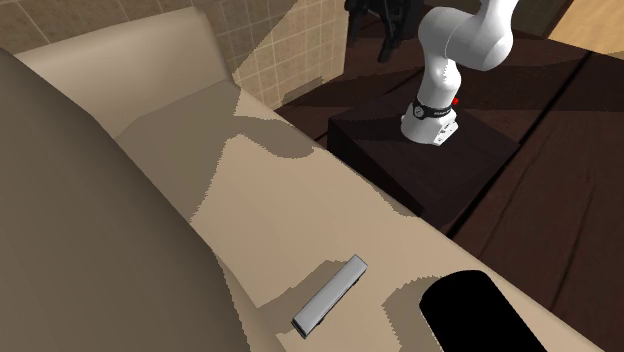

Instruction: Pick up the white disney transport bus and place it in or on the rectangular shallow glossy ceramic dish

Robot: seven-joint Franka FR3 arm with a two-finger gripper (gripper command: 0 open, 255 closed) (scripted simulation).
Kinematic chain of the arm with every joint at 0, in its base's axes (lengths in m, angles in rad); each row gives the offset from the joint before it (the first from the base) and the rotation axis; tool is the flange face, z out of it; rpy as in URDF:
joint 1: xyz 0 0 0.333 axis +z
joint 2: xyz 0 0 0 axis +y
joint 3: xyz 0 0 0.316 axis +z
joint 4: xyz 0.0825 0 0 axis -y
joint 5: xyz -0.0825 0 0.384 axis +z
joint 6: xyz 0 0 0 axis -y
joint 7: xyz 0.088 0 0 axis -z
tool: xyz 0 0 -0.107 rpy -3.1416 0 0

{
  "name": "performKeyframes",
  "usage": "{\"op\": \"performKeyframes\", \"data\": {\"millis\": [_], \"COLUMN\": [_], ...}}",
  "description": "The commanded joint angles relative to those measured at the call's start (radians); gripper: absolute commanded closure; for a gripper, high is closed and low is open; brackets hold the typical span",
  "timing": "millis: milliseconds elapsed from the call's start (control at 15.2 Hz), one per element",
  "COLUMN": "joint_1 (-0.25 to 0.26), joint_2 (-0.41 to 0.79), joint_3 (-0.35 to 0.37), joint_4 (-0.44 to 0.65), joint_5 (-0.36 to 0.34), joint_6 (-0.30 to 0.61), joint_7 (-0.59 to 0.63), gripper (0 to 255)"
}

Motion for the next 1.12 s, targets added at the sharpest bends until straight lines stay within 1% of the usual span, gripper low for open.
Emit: {"op": "performKeyframes", "data": {"millis": [0, 330, 594, 858, 1056], "joint_1": [0.006, 0.017, 0.021, 0.023, 0.026], "joint_2": [0.039, 0.174, 0.3, 0.438, 0.548], "joint_3": [0.02, 0.074, 0.117, 0.158, 0.183], "joint_4": [-0.026, -0.04, -0.03, 0.001, 0.038], "joint_5": [0.006, 0.008, -0.004, -0.037, -0.076], "joint_6": [0.061, 0.199, 0.303, 0.398, 0.459], "joint_7": [0.017, 0.065, 0.109, 0.163, 0.211], "gripper": [0, 0, 0, 0, 0]}}
